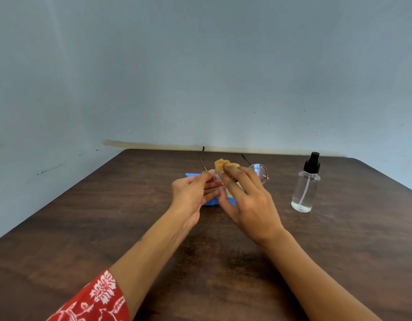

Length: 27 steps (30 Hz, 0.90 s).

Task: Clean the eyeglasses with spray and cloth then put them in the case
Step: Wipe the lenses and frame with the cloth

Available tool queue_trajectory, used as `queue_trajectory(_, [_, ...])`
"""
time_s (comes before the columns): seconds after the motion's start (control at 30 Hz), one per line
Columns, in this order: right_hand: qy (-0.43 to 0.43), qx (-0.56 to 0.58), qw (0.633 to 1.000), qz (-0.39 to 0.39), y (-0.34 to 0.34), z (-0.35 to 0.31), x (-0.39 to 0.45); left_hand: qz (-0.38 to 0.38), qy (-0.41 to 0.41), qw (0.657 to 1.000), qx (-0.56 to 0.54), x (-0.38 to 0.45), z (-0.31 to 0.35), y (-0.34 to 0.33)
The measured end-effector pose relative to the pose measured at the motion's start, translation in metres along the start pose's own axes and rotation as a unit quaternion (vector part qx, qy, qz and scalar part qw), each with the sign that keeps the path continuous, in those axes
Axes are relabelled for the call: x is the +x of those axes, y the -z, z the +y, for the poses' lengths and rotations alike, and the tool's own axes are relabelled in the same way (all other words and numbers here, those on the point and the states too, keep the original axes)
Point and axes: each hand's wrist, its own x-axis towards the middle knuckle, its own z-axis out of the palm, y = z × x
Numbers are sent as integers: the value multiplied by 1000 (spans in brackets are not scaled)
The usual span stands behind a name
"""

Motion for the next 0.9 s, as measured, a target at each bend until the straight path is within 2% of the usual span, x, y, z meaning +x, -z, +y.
queue_trajectory(0.13, [16, 8, 999, -28, -1, -2, -2, 9, -7, 1000, 2, 2, 2, 3])
queue_trajectory(0.33, [-25, -29, 999, 3, 0, 6, -3, -5, 2, 1000, 12, 1, 1, 3])
queue_trajectory(0.5, [21, 13, 999, -32, -2, -5, -3, 4, -9, 1000, 6, 1, 3, 4])
queue_trajectory(0.77, [-43, -5, 999, -14, 3, 5, -3, -14, 2, 1000, 13, 2, -1, 4])
queue_trajectory(0.9, [-20, 12, 999, -37, 0, 0, -4, -11, 1, 1000, 10, 2, -1, 4])
